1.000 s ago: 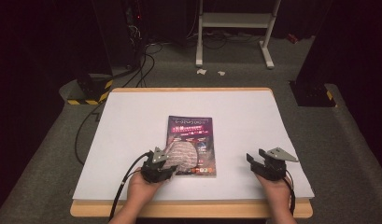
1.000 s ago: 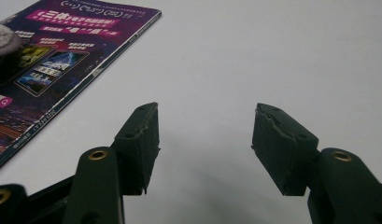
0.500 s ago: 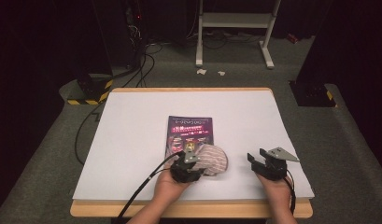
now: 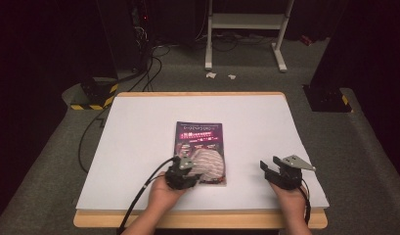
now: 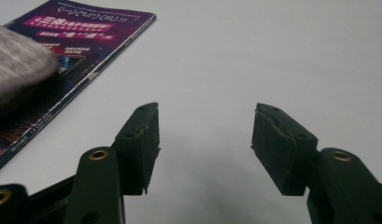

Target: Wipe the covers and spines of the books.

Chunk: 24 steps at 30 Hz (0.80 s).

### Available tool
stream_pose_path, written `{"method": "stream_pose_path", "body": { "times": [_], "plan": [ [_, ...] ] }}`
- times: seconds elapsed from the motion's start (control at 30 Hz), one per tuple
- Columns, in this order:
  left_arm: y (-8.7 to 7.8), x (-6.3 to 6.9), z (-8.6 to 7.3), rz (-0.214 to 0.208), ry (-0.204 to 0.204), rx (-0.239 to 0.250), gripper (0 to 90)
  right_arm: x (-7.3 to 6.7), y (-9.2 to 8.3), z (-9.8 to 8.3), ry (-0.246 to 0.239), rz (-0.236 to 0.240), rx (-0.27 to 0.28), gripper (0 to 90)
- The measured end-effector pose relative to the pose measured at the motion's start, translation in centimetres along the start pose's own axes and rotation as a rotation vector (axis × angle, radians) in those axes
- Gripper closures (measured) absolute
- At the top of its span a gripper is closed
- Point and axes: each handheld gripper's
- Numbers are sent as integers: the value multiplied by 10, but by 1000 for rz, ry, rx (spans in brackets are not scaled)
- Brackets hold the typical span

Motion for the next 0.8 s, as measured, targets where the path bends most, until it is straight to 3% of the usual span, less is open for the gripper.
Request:
{"method": "stream_pose_path", "body": {
  "times": [0.1, 0.17, 0.37, 0.47, 0.6, 0.8],
  "plan": [
    [-17, -23, -16, 44, -52, 4, 602, -1, 1, 0, -4, 1, -1, 415],
    [-23, -30, -21, 57, -70, 7, 602, -2, 2, 0, -6, 0, -4, 416],
    [-15, -36, -11, 82, -87, -6, 602, -3, 3, 0, -10, 1, -7, 417],
    [-2, -29, 4, 90, -60, -26, 602, -3, 3, 0, -9, 1, -7, 417],
    [23, -11, 26, 43, -32, -24, 602, -1, 3, 0, -4, 1, -8, 417],
    [60, 31, 60, -42, 27, -9, 602, 1, 2, 0, 3, 3, 0, 418]
  ]
}}
Point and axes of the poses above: each handheld gripper's, and its own axes: y roughly forward along the jaws, z roughly out of its top, x roughly to its right, and after that the axes turned 3 degrees about -y, right-handed
